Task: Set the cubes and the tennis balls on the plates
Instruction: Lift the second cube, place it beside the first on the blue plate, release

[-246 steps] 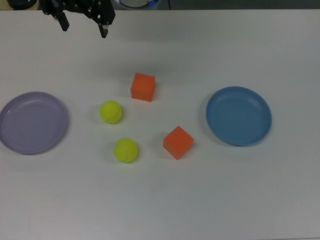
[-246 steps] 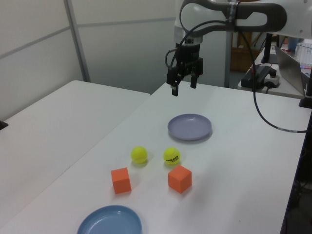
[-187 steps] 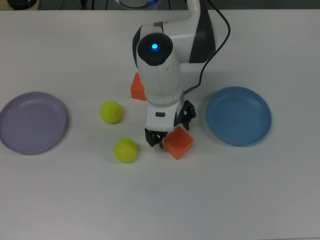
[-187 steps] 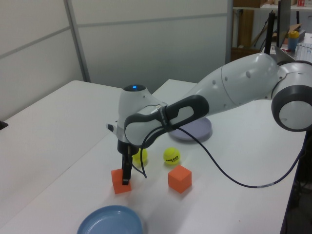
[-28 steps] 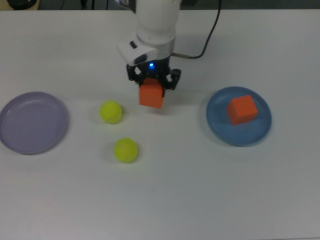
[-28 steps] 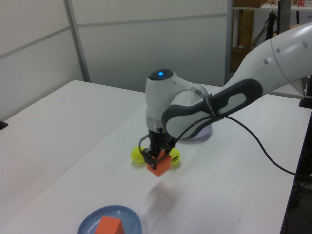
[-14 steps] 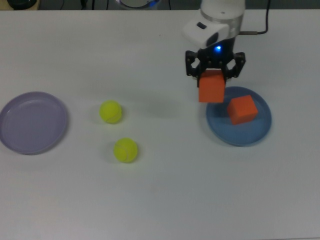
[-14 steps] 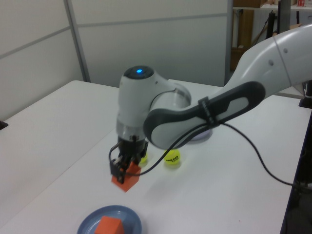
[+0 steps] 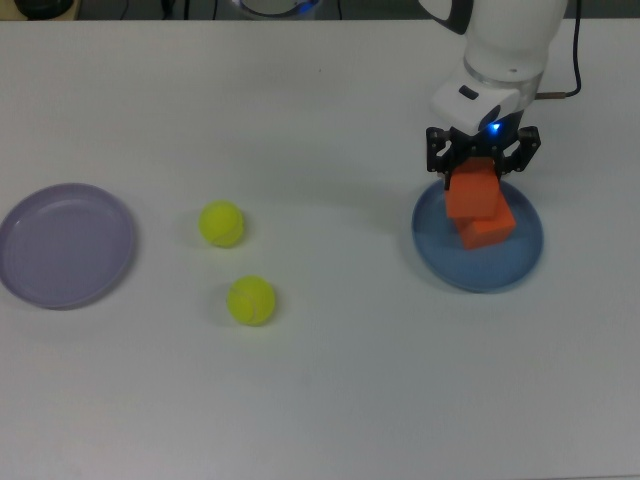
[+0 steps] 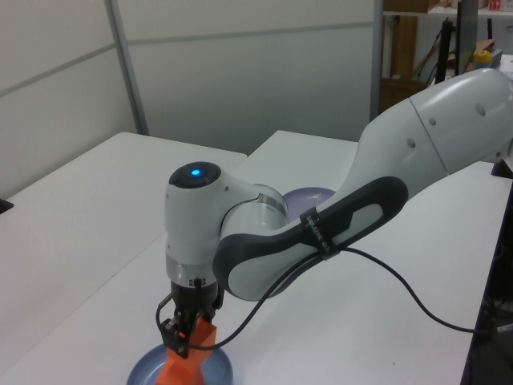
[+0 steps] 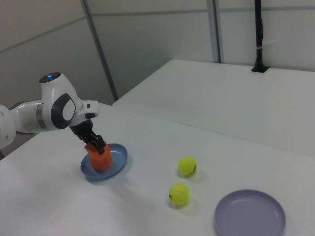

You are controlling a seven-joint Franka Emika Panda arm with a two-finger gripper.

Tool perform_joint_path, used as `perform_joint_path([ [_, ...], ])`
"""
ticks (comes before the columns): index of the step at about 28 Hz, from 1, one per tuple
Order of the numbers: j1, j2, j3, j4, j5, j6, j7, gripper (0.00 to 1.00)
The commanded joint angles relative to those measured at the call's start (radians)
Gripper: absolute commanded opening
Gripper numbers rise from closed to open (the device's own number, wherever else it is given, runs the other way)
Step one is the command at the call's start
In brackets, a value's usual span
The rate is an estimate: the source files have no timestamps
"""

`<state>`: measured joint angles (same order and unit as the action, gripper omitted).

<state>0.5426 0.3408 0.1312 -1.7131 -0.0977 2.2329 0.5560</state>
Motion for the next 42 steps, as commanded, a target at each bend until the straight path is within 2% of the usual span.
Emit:
perform_joint_path([
  [1, 0.008, 0.026, -0.005, 0.036, -0.020, -0.015, 0.022, 0.00],
  [6, 0.008, 0.041, -0.001, 0.053, -0.030, -0.012, 0.031, 0.00],
  [7, 0.008, 0.049, -0.001, 0.055, -0.034, -0.010, 0.041, 0.04],
  [11, 0.008, 0.053, -0.001, 0.055, -0.039, -0.010, 0.045, 0.44],
  [12, 0.010, 0.053, 0.001, 0.055, -0.039, -0.010, 0.045, 0.63],
  [13, 0.014, 0.055, 0.008, 0.055, -0.046, -0.012, 0.044, 1.00],
  [24, 0.023, 0.056, 0.044, 0.056, -0.074, -0.013, 0.108, 1.00],
  [34, 0.023, 0.053, 0.051, 0.084, -0.100, -0.015, 0.192, 1.00],
  [42, 0.023, 0.053, 0.051, 0.084, -0.111, -0.016, 0.199, 1.00],
])
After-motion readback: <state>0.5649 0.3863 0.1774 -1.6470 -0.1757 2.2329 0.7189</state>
